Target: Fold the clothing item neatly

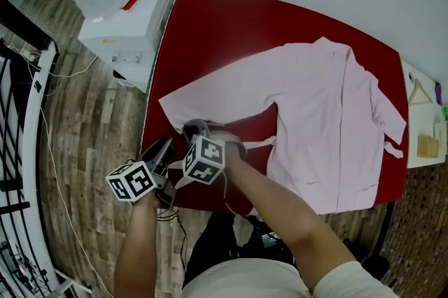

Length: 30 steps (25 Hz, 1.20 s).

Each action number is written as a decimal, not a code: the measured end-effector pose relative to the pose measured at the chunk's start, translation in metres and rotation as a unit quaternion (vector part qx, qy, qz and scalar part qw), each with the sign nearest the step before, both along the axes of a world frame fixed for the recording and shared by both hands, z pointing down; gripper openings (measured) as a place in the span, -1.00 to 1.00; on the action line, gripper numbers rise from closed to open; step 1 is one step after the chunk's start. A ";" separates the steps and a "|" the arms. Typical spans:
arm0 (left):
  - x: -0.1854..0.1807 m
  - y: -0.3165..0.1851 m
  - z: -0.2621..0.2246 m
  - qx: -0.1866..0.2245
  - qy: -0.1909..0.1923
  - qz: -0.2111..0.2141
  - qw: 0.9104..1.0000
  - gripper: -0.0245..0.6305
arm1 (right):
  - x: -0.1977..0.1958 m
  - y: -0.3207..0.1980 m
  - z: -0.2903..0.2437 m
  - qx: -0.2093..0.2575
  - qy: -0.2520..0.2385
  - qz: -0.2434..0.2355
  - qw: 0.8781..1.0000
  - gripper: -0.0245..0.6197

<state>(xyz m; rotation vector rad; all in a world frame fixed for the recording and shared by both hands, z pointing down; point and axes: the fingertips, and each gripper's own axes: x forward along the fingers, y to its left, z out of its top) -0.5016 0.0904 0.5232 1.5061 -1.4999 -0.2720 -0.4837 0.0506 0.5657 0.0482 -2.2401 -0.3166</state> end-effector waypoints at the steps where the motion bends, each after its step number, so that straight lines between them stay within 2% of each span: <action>1: 0.000 -0.002 0.000 0.002 0.005 -0.001 1.000 -0.62 | 0.000 -0.002 -0.003 0.006 -0.003 0.000 1.000 -0.85; 4: 0.002 -0.012 -0.002 0.012 0.023 0.001 1.000 -0.61 | 0.005 -0.011 -0.019 0.015 -0.026 0.015 0.999 -0.86; 9: 0.005 -0.024 -0.001 0.022 0.074 0.008 0.997 -0.53 | 0.005 -0.017 -0.044 0.004 -0.058 0.040 0.997 -0.86; 13: -0.001 -0.033 -0.005 0.042 0.119 -0.010 0.992 -0.45 | 0.004 -0.016 -0.051 0.004 -0.064 0.039 0.997 -0.86; 21: -0.012 -0.046 0.012 0.029 0.198 -0.035 0.979 -0.24 | 0.010 -0.013 -0.059 -0.010 -0.081 0.048 0.995 -0.86; 23: -0.017 -0.053 0.013 0.028 0.202 -0.040 0.978 -0.24 | 0.009 -0.011 -0.062 -0.014 -0.086 0.047 0.995 -0.86; 30: -0.032 -0.069 0.021 0.012 0.178 -0.051 0.983 -0.24 | 0.013 -0.010 -0.069 -0.023 -0.104 0.047 0.993 -0.86</action>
